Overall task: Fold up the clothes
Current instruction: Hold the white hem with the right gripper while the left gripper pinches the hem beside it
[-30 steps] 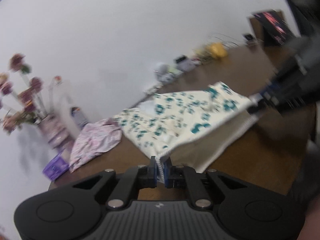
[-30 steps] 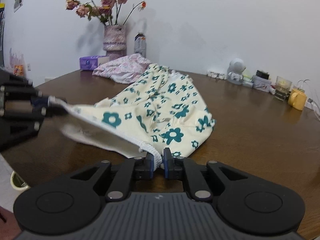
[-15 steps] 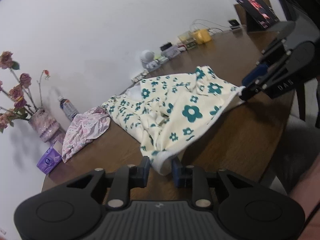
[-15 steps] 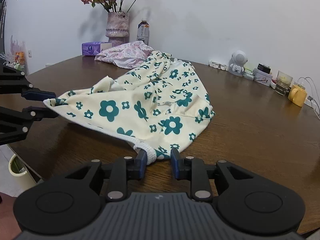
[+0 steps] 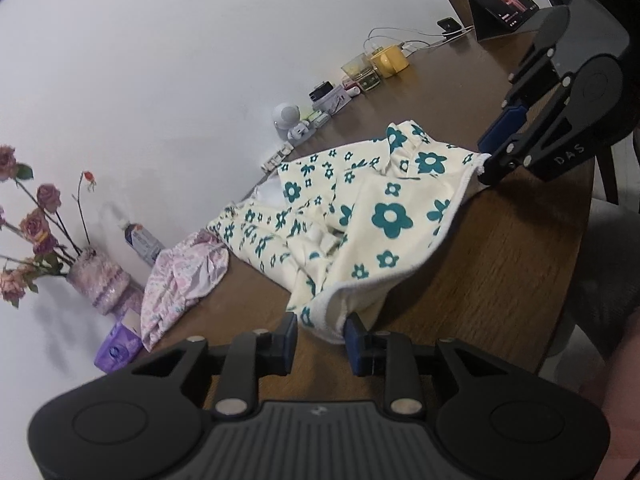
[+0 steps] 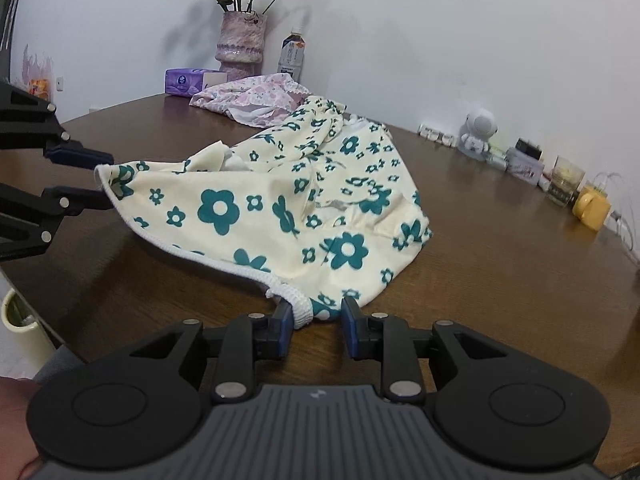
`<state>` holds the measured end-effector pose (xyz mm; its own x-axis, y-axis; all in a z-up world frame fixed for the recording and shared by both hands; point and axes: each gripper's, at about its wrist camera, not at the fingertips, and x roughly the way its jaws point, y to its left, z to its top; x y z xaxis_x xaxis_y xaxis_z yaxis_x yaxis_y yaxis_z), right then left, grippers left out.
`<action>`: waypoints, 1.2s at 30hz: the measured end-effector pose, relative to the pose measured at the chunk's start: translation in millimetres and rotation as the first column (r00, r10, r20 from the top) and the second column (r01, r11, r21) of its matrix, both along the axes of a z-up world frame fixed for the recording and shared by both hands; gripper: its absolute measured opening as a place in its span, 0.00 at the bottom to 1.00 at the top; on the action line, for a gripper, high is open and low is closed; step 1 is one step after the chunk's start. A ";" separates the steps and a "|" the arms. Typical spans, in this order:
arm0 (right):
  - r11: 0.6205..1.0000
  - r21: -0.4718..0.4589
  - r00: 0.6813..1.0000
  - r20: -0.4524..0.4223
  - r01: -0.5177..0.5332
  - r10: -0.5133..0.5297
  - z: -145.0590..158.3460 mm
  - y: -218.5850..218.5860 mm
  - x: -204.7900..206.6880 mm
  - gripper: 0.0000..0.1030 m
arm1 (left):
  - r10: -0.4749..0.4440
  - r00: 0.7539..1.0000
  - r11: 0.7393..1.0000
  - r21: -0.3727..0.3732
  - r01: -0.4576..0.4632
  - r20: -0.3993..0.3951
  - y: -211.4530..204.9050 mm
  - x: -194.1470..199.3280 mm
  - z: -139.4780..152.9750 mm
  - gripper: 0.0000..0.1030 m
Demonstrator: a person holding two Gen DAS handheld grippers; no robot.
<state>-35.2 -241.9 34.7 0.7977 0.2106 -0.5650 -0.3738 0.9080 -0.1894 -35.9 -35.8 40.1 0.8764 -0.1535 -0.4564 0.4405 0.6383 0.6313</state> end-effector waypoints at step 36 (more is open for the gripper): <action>0.999 0.025 0.999 0.047 0.020 -0.021 7.3 -0.5 2.4 0.05 | 0.022 0.999 1.000 0.015 -0.022 -0.039 -5.0 21.2 5.0 0.24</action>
